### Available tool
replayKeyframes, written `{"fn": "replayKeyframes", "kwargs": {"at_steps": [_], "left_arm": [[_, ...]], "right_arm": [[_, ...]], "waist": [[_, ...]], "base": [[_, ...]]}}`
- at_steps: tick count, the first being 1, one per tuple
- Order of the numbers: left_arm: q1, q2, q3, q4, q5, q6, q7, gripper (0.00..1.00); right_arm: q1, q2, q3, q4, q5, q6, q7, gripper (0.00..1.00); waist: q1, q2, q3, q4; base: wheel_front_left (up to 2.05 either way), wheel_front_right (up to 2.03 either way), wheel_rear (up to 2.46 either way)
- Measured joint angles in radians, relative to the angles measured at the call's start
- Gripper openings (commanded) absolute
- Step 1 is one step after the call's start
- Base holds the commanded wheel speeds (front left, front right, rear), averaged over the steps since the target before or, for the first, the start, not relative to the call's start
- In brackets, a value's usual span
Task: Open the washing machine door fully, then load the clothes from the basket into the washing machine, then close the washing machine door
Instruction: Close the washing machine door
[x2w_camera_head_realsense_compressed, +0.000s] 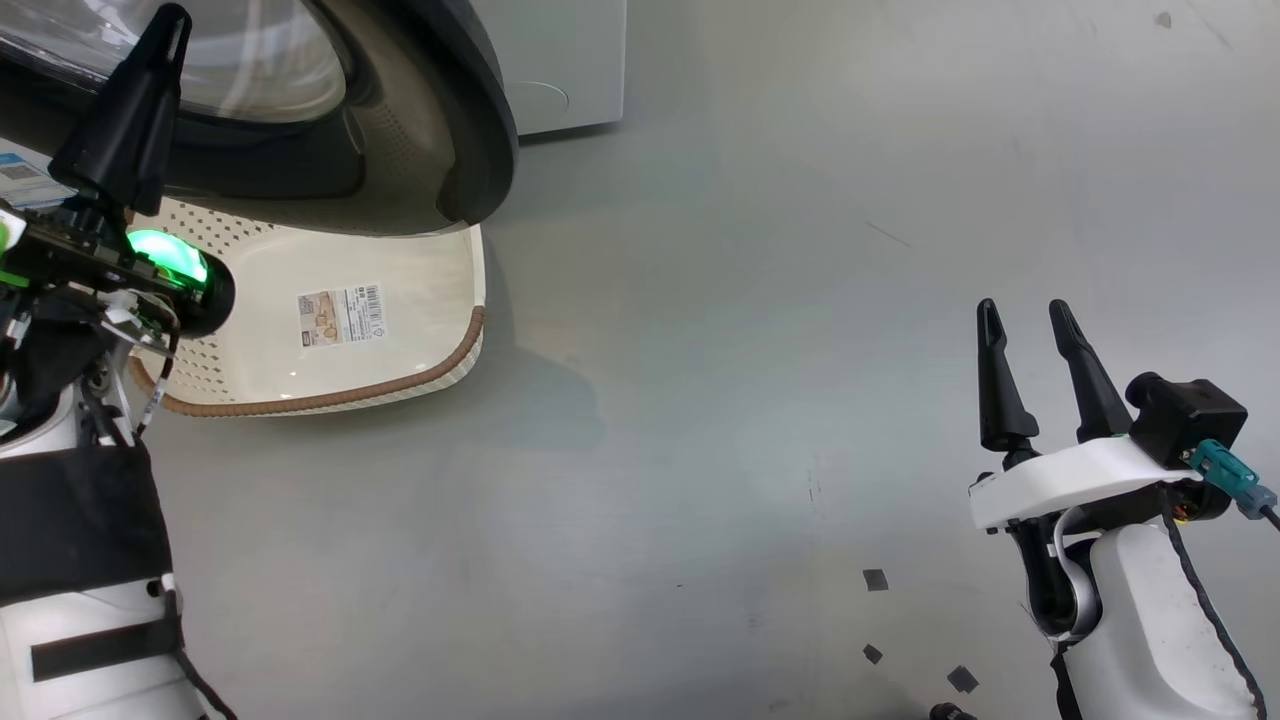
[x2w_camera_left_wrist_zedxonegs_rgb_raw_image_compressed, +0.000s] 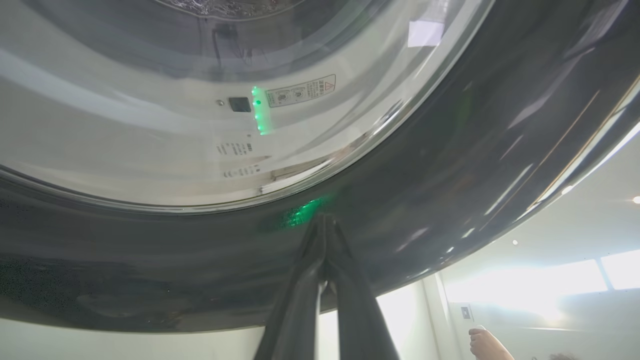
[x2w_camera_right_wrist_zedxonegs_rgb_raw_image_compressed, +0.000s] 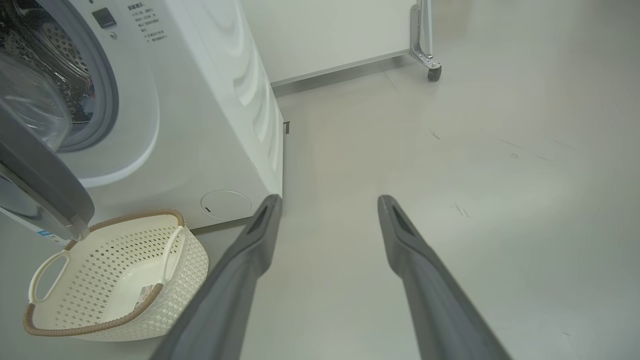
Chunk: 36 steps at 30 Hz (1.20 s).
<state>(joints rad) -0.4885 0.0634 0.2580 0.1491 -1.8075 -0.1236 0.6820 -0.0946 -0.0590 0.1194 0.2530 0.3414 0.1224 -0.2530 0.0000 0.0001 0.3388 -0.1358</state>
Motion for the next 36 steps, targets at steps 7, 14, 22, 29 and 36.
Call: {"fn": "replayKeyframes", "kwargs": {"at_steps": [7, 14, 22, 29, 36], "left_arm": [[0.053, -0.016, 0.008, 0.011, 0.009, 0.000, -0.007, 0.00], [0.106, -0.021, 0.032, 0.021, 0.030, 0.000, -0.033, 0.01], [0.178, -0.025, 0.043, 0.037, 0.076, 0.000, -0.069, 1.00], [0.206, -0.030, 0.056, 0.029, 0.083, 0.000, -0.091, 1.00], [0.231, -0.005, 0.090, -0.095, 0.316, 0.000, -0.225, 1.00]], "right_arm": [[0.002, 0.000, 0.011, 0.019, 0.000, 0.000, 0.000, 1.00], [0.022, 0.000, 0.020, 0.037, 0.000, 0.000, 0.000, 1.00], [0.061, -0.001, 0.041, 0.055, 0.000, 0.000, 0.000, 1.00], [0.074, -0.004, 0.048, 0.059, 0.001, 0.000, 0.000, 1.00], [0.086, -0.004, 0.063, 0.059, 0.002, 0.000, 0.000, 1.00]], "waist": [[0.0000, 0.0000, -0.051, 0.036], [0.0000, 0.0000, -0.116, 0.068], [0.0000, 0.0000, -0.189, 0.099], [0.0000, 0.0000, -0.237, 0.120], [0.0000, 0.0000, -0.252, 0.132]], "base": [[0.00, 0.00, 0.00], [0.00, 0.00, 0.00], [0.00, 0.00, 0.00], [0.00, 0.00, 0.00], [0.00, 0.00, 0.00]]}}
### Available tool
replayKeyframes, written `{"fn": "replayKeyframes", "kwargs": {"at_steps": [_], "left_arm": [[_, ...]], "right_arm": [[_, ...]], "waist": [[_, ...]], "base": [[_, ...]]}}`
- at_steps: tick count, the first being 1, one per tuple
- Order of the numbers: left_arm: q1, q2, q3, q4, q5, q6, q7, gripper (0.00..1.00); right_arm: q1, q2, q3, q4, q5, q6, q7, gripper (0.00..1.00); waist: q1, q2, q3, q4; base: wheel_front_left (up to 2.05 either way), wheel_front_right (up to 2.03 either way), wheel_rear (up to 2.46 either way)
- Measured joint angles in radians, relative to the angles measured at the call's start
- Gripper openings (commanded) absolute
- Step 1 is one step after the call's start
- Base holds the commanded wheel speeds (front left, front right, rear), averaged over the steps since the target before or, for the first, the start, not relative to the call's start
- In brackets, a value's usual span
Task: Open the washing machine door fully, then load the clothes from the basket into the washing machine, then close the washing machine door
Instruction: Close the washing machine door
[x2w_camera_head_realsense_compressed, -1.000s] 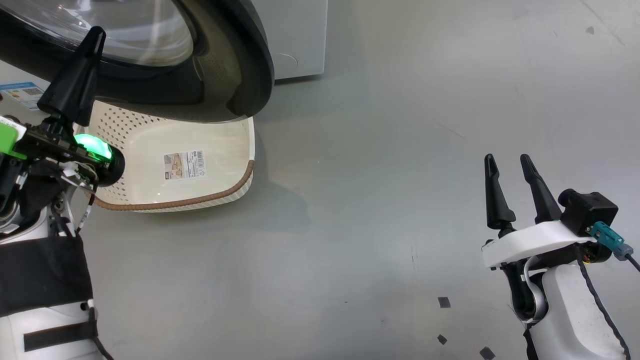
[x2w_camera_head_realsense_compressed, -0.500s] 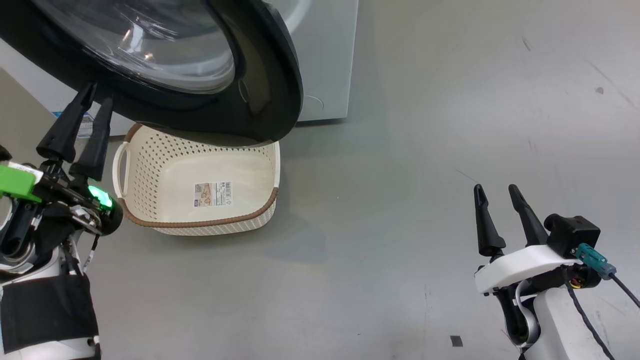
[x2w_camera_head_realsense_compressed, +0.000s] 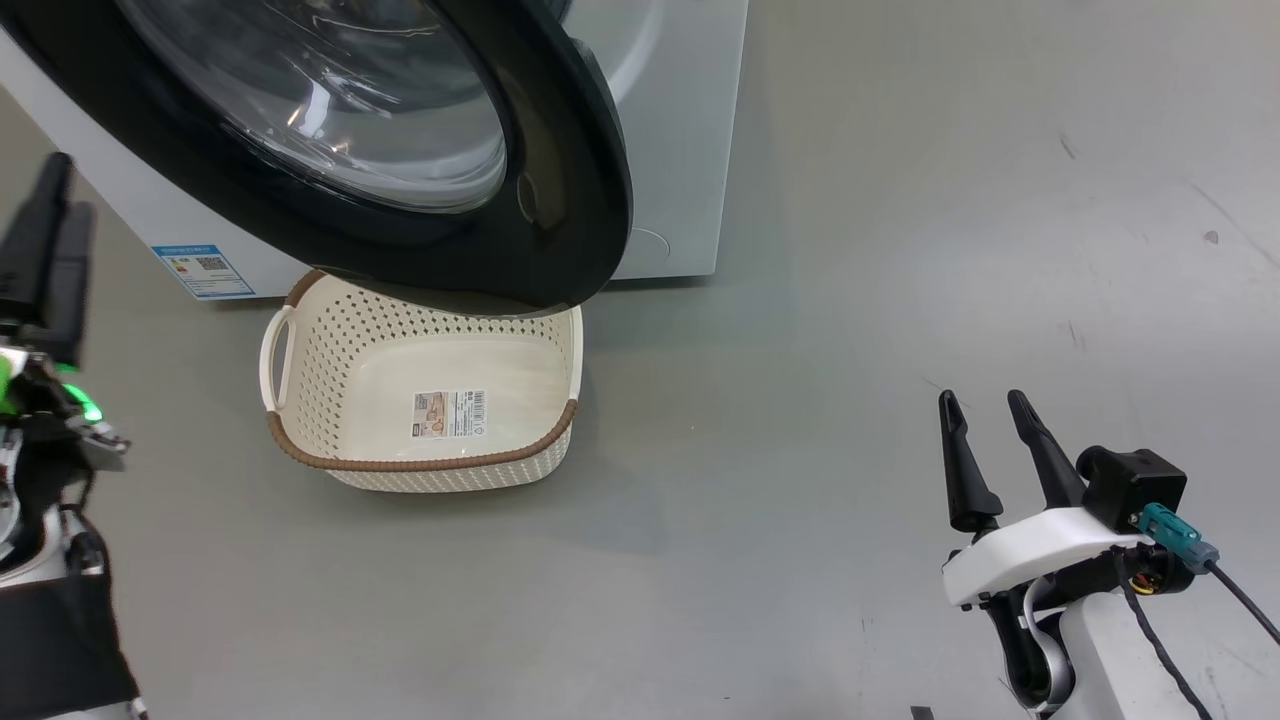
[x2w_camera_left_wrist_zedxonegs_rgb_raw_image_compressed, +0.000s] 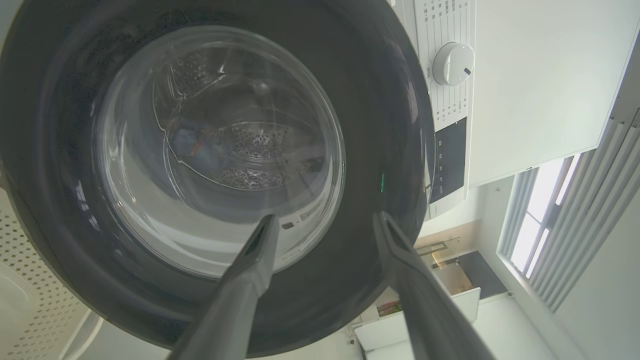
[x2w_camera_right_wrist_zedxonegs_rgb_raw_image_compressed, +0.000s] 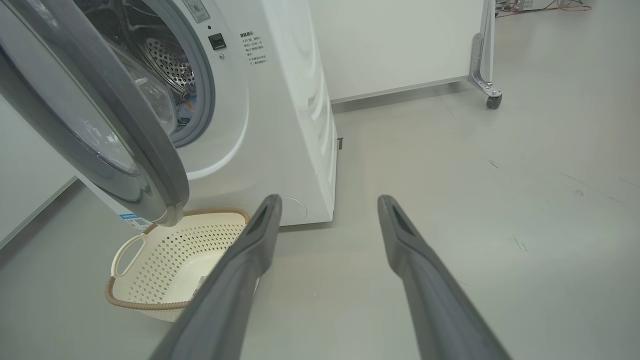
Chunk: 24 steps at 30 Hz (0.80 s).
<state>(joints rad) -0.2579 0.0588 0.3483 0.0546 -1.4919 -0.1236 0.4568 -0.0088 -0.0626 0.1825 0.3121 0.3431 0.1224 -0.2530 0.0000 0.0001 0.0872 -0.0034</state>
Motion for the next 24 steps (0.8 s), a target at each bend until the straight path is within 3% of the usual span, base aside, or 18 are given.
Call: {"fn": "replayKeyframes", "kwargs": {"at_steps": [3, 18, 24], "left_arm": [[0.010, 0.053, 0.008, -0.054, 0.133, 0.000, -0.083, 1.00], [0.067, 0.095, -0.086, -0.130, 0.471, 0.000, -0.454, 1.00], [0.101, 0.183, -0.151, -0.136, 0.668, 0.000, -0.619, 1.00]], "right_arm": [[0.000, 0.000, 0.002, -0.001, 0.000, 0.000, 0.000, 1.00], [-0.001, 0.000, 0.007, -0.006, 0.012, 0.000, 0.000, 1.00], [-0.001, 0.000, 0.008, -0.007, 0.012, 0.000, 0.000, 1.00]], "waist": [[0.0000, 0.0000, 0.002, 0.002], [0.0000, 0.0000, 0.013, 0.005], [0.0000, 0.0000, 0.015, 0.005]], "base": [[0.00, 0.00, 0.00], [0.00, 0.00, 0.00], [0.00, 0.00, 0.00]]}}
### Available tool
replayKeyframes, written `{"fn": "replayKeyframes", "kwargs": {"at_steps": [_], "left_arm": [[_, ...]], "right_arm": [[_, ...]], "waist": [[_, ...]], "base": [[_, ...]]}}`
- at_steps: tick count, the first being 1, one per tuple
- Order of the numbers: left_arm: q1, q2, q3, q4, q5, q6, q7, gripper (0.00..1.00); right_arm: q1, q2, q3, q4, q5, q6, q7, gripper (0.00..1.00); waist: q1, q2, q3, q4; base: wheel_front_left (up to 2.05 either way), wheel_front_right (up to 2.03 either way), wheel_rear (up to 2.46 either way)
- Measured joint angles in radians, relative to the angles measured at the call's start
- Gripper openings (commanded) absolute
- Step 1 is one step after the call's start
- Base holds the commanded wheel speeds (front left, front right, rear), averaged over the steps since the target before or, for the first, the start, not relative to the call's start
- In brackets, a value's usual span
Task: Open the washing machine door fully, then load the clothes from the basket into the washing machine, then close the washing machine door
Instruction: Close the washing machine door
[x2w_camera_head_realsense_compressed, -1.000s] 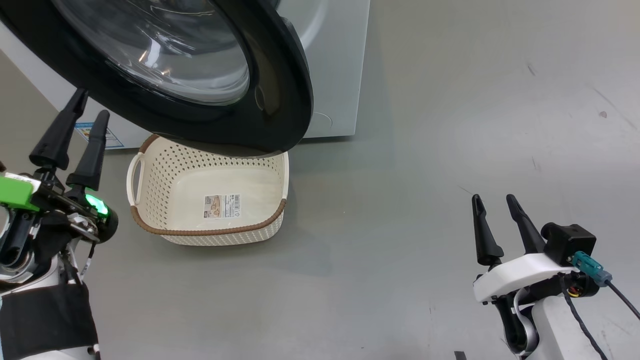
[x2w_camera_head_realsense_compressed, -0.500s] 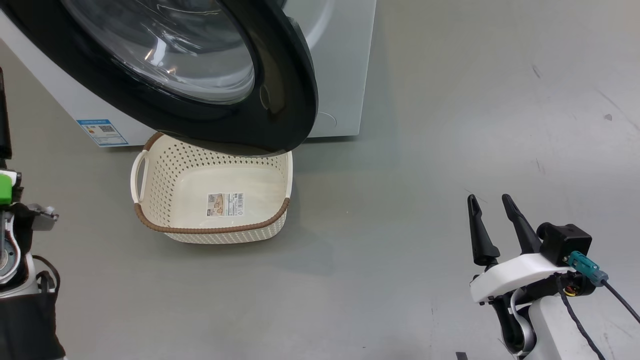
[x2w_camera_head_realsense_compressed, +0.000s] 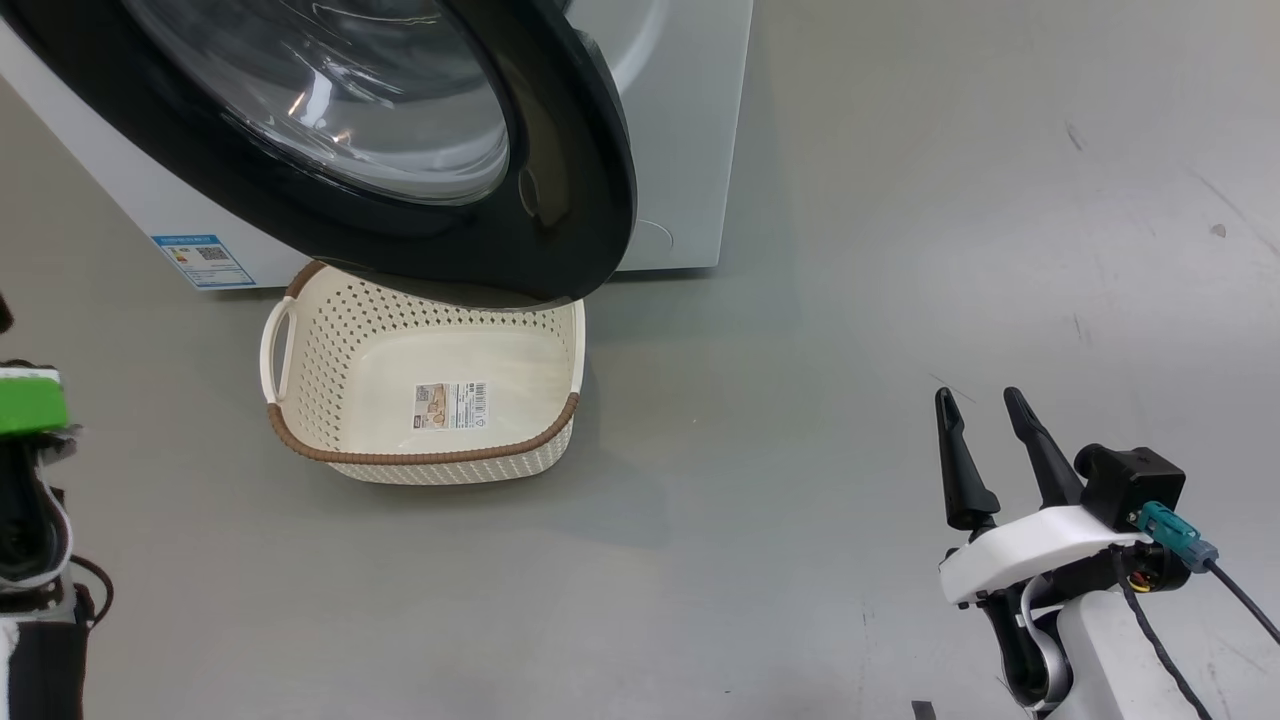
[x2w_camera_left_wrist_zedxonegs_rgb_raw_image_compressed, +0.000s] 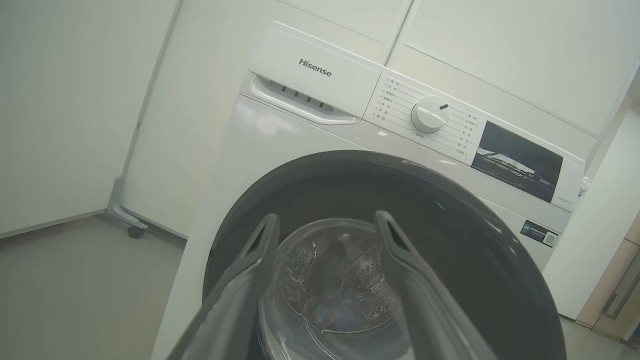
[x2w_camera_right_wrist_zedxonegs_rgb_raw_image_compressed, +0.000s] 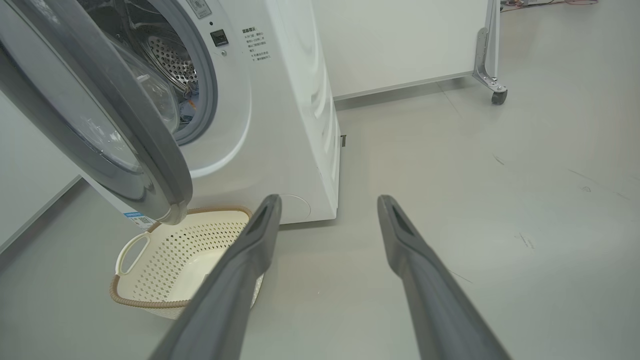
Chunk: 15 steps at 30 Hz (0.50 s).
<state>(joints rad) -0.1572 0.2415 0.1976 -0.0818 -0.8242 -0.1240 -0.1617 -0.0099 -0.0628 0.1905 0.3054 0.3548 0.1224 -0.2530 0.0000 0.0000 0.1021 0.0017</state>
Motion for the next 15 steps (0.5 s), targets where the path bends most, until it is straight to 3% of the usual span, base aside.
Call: {"fn": "replayKeyframes", "kwargs": {"at_steps": [8, 15], "left_arm": [[0.081, 0.067, -0.104, 0.071, 0.225, 0.000, -0.103, 1.00], [0.109, 0.055, -0.105, 0.124, 0.329, 0.001, -0.099, 1.00]], "right_arm": [[-0.001, 0.000, 0.003, -0.005, 0.000, 0.000, 0.000, 1.00], [-0.001, 0.000, 0.003, -0.009, 0.001, 0.000, 0.000, 1.00]], "waist": [[0.0000, 0.0000, -0.002, -0.002], [0.0000, 0.0000, -0.004, -0.002]], "base": [[0.00, 0.00, 0.00], [0.00, 0.00, 0.00]]}}
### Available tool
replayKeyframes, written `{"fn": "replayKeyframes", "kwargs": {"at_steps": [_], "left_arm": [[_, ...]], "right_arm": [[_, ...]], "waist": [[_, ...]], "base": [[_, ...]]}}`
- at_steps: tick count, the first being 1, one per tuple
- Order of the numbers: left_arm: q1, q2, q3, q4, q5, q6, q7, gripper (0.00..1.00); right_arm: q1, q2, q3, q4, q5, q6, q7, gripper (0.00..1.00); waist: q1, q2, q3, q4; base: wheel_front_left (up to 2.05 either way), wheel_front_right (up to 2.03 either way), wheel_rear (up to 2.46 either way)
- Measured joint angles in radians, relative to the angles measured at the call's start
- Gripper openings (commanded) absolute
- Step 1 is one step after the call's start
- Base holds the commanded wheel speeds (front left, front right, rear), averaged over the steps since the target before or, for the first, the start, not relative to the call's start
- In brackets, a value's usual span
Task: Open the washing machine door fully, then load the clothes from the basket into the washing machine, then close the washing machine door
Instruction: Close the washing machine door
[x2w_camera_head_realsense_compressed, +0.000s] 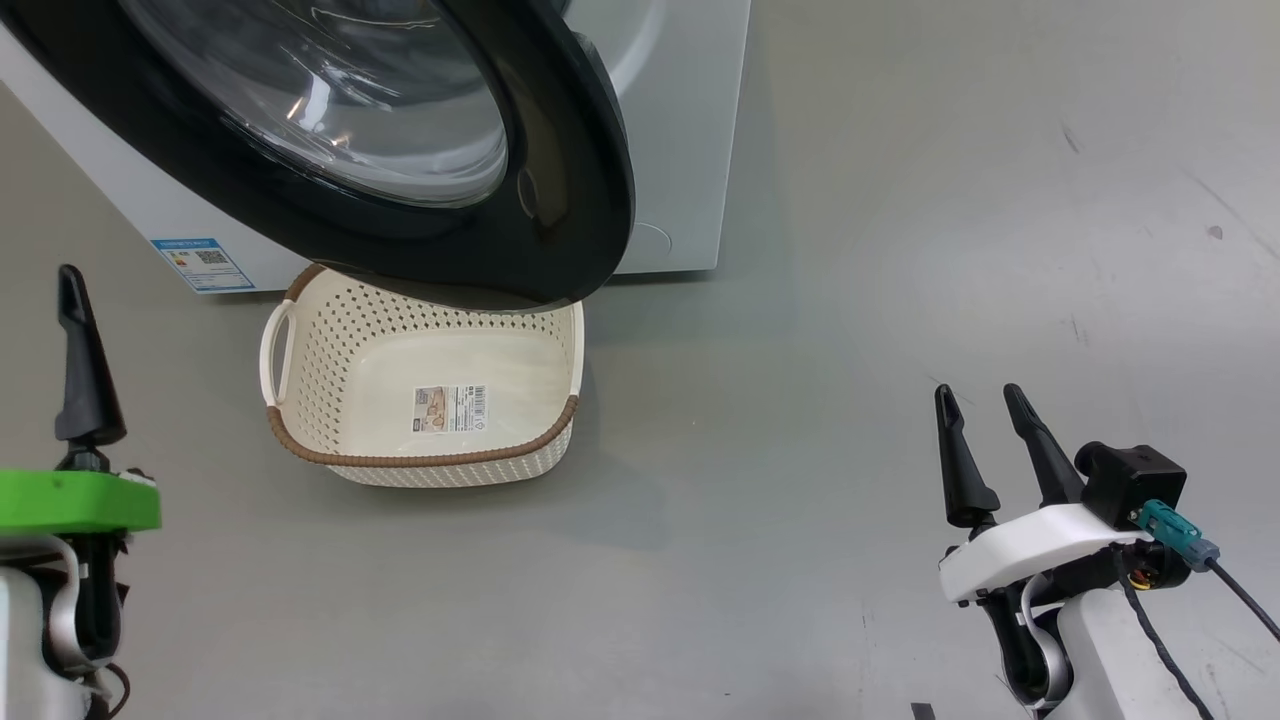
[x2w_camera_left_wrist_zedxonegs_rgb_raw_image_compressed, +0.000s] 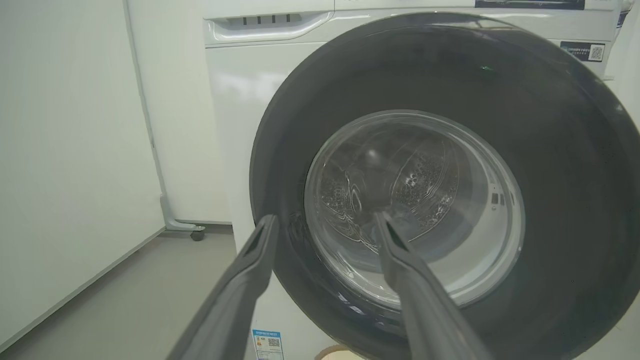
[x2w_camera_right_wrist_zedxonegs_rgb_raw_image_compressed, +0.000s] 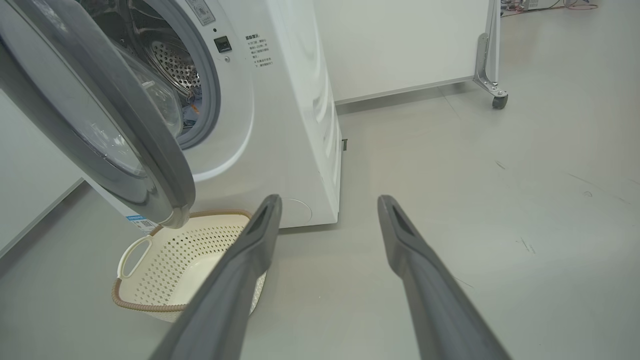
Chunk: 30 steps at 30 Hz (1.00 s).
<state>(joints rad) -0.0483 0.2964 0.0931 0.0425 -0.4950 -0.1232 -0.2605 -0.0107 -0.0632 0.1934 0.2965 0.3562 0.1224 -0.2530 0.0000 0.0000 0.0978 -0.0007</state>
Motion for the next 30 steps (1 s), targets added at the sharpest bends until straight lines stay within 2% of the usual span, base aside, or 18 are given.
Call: {"fn": "replayKeyframes", "kwargs": {"at_steps": [7, 13, 22, 30], "left_arm": [[0.055, -0.035, -0.034, 0.058, 0.094, 0.029, 0.001, 1.00], [0.076, -0.070, -0.063, 0.077, 0.142, 0.036, 0.004, 1.00], [0.115, -0.122, -0.074, 0.094, 0.170, 0.040, 0.004, 1.00], [0.132, -0.129, -0.068, 0.111, 0.201, 0.040, 0.004, 1.00]], "right_arm": [[0.000, -0.001, 0.002, -0.006, 0.000, 0.000, 0.000, 1.00], [0.000, -0.004, 0.002, -0.007, 0.003, 0.000, 0.000, 1.00], [0.002, -0.004, -0.009, -0.016, 0.003, 0.000, 0.000, 1.00], [0.005, -0.007, -0.016, -0.028, 0.002, 0.000, 0.000, 1.00]], "waist": [[0.0000, 0.0000, -0.003, -0.001], [0.0000, 0.0000, -0.006, -0.001], [0.0000, 0.0000, -0.024, -0.007], [0.0000, 0.0000, -0.045, -0.009]], "base": [[0.00, 0.00, 0.00], [0.00, 0.00, 0.00], [0.00, 0.00, 0.00], [0.00, 0.00, 0.00]]}}
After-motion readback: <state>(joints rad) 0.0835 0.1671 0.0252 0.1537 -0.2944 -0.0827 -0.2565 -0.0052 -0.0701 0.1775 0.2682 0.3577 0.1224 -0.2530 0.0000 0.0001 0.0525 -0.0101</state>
